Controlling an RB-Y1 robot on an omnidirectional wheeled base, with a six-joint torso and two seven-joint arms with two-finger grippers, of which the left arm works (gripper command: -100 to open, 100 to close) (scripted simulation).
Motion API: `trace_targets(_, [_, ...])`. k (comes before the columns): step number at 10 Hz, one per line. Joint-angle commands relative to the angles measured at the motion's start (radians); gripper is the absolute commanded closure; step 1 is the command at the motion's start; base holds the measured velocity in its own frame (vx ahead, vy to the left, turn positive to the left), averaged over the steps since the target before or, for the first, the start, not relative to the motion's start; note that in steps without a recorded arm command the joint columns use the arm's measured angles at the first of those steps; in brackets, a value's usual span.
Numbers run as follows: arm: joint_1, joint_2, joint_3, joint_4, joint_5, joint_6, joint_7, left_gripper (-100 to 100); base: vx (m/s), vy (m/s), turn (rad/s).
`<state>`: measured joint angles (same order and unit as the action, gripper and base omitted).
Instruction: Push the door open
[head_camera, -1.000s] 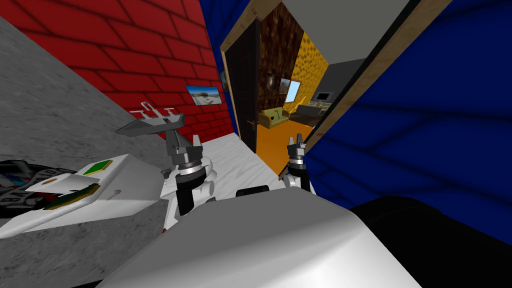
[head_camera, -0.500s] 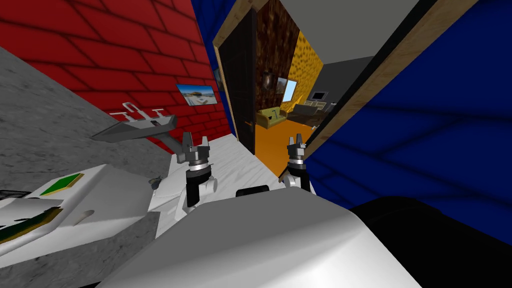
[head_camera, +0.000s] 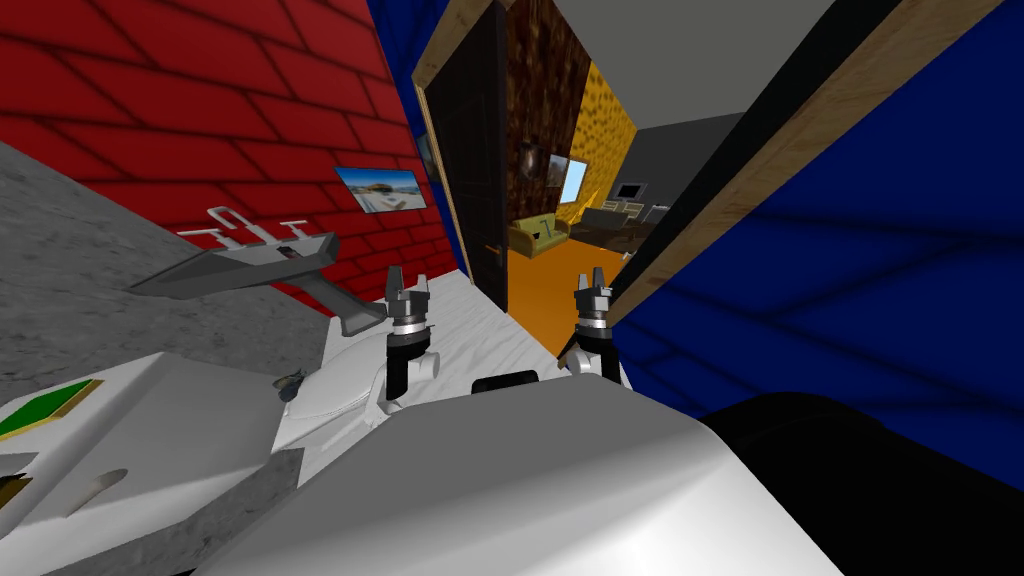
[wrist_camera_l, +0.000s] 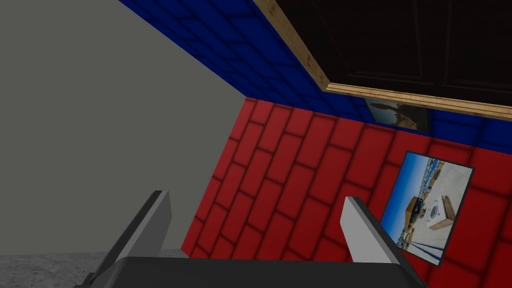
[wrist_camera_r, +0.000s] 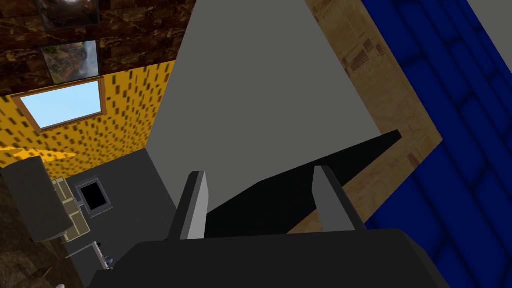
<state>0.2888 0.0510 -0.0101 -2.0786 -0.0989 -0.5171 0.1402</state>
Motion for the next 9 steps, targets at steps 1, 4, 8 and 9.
trace_targets(1, [-0.017,0.008,-0.005,0.034,0.001,-0.001,0.003,-100,0.134,0.009,-0.101])
trace_targets(4, [-0.048,0.017,-0.013,0.090,0.002,0.000,0.005,-100,0.102,0.024,-0.066])
trace_targets(8, [-0.090,0.028,-0.023,0.166,0.003,0.001,0.009,-100,0.092,0.021,-0.067])
trace_targets(9, [-0.102,0.030,-0.026,0.186,0.003,0.001,0.010,-100,0.091,0.033,-0.081])
